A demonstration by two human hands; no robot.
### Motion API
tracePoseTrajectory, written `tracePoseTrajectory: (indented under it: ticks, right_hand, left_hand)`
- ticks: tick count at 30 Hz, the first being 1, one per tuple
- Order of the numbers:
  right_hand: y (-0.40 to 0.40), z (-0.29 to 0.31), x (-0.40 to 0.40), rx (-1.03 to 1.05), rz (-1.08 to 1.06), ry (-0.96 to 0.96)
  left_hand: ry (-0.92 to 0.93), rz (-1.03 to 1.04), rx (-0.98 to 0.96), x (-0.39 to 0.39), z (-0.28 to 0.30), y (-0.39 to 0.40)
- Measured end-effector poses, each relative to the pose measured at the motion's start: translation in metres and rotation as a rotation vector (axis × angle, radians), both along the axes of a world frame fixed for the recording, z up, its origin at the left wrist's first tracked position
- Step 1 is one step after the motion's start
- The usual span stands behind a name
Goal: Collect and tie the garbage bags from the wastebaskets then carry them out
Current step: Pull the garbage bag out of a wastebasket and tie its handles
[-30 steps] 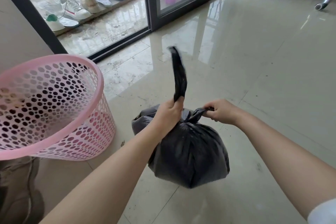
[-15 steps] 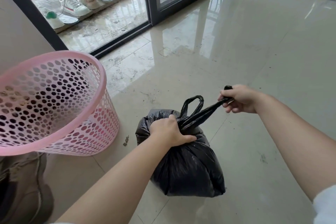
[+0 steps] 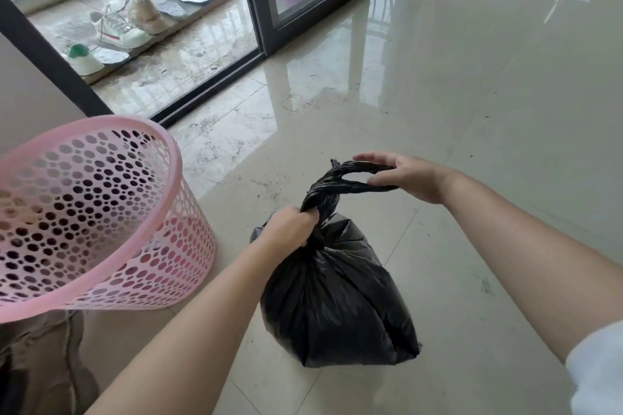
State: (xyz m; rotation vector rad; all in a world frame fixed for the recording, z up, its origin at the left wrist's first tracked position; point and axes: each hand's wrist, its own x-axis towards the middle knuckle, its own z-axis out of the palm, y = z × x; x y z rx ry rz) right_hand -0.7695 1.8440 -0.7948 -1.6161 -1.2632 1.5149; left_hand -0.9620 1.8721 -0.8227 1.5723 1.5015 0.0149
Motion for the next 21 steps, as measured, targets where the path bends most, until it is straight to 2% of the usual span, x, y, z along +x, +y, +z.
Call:
tracePoseTrajectory:
  ticks: [2,5,7,9,12,14,16,19,21]
  right_hand:
    - [0.002,-0.001,-0.006,-0.015,-0.011,0.132]
    - [0.008,-0.004,-0.001,-0.021,-0.174,0.398]
    - [0.008,-0.004,-0.002,-0.019,-0.263,0.419]
    - [0.005,-0.006,-0.008,0.038,-0.201,0.057]
    - [0.003,-0.014,-0.023,0.156,0.216,-0.601]
    - [0.003,-0.016,-0.037,0.168,0.422,-0.841]
    - [0.005,-0.015,-0.046,0.185,0.473,-0.902]
    - [0.007,-0.004,-0.051,0.167,0.323,-0.799]
    - [0.01,0.009,-0.049,0.134,0.302,-0.793]
  left_hand:
    - [-0.065,0.066,-0.059,-0.001,0.006,-0.002]
    - [-0.088,0.106,-0.139,-0.005,0.009,-0.004]
    - [-0.073,0.106,-0.151,-0.008,0.01,-0.003]
    - [-0.088,0.118,-0.163,-0.01,0.01,-0.002]
    - [-0.139,0.091,-0.176,-0.011,0.009,-0.001]
    - [-0.167,0.051,-0.178,-0.01,0.009,-0.001]
    - [-0.209,0.042,-0.182,-0.01,0.011,-0.002]
    - [-0.282,0.126,-0.18,-0.015,0.015,0.002]
    - [-0.347,0.182,-0.221,-0.022,0.016,0.008]
